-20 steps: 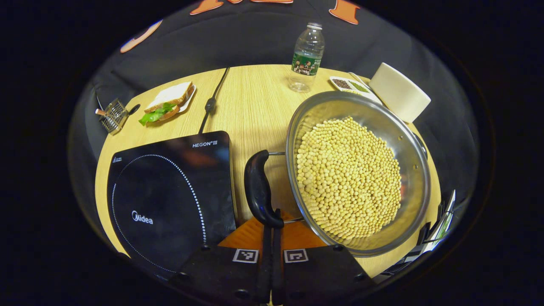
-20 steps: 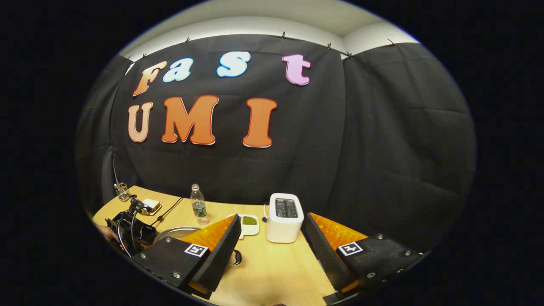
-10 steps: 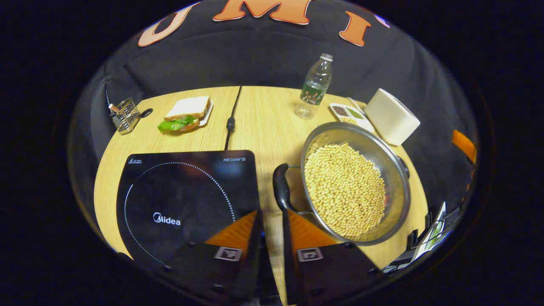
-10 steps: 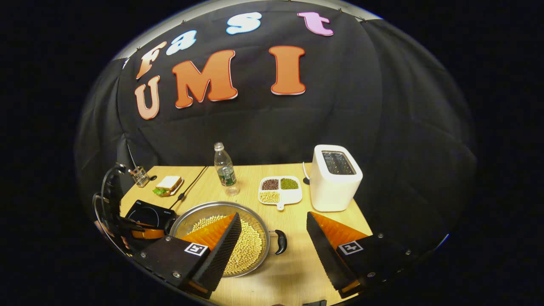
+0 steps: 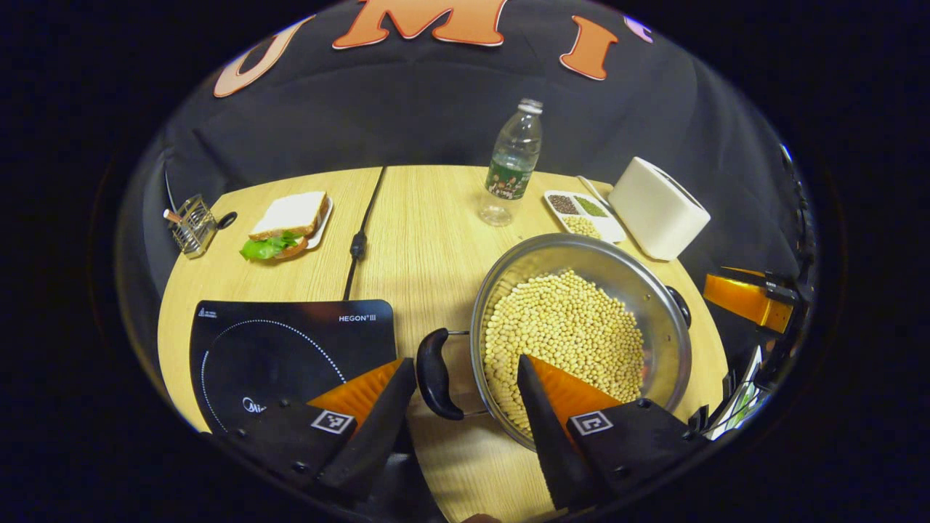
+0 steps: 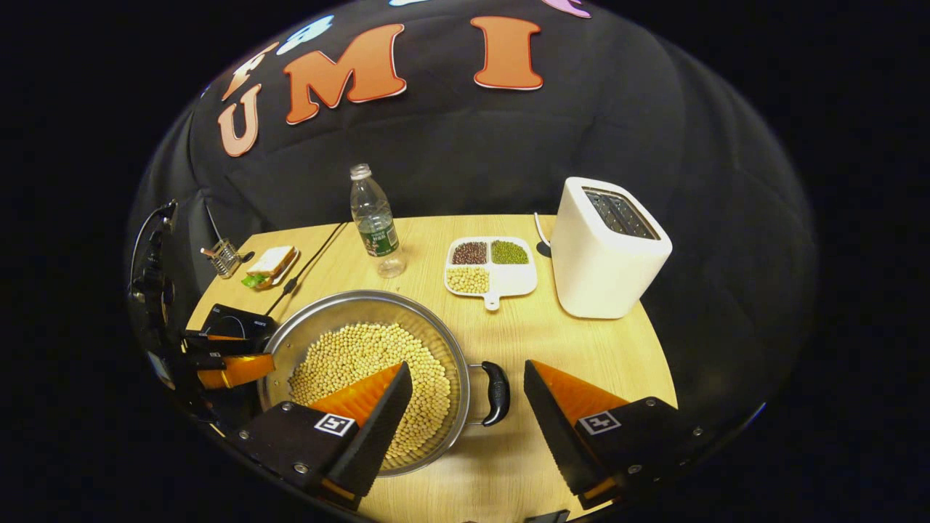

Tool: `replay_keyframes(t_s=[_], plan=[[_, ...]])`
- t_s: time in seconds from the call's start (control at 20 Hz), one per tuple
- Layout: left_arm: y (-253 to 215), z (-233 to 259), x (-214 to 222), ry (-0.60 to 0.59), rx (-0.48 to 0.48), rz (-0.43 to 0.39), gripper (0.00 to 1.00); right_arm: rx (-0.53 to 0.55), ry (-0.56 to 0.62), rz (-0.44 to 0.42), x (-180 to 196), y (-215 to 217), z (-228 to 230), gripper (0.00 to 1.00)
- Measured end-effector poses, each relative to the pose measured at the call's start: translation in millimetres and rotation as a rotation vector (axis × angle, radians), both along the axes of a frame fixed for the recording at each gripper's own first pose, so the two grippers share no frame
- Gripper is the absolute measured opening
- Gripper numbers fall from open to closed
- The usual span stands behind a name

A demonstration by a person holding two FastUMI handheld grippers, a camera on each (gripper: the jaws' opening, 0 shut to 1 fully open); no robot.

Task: First push the handle of the pot to place it horizontally, then grasp the pot with both hands and set it on the induction cooktop.

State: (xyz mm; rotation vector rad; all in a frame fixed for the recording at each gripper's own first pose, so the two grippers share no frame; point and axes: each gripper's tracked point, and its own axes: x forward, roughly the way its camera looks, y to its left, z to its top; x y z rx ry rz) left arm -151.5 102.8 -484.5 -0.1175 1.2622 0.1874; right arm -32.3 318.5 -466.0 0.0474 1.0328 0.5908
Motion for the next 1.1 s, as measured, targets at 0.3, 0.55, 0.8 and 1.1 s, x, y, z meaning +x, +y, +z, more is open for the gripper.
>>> replay_keyframes(t_s=[0.3,0.55,0.8,1.1], plan=[[0,-27,3,0.025,-0.004,0.037,0.93,-0.044,0.072,0.014,-1,6,-33,0.96],[0,-39,10,0.021,0.008,0.023,0.91,-0.103,0.162,0.022,-12,5,-68,0.95],[1,-51,12,0.031,0.021,0.033,0.84,-0.130,0.215,-0.006,-20,4,-87,0.86],[6,-57,22,-0.006,0.060,0.044,0.71,-0.126,0.283,-0.013,-25,-3,-93,0.65]])
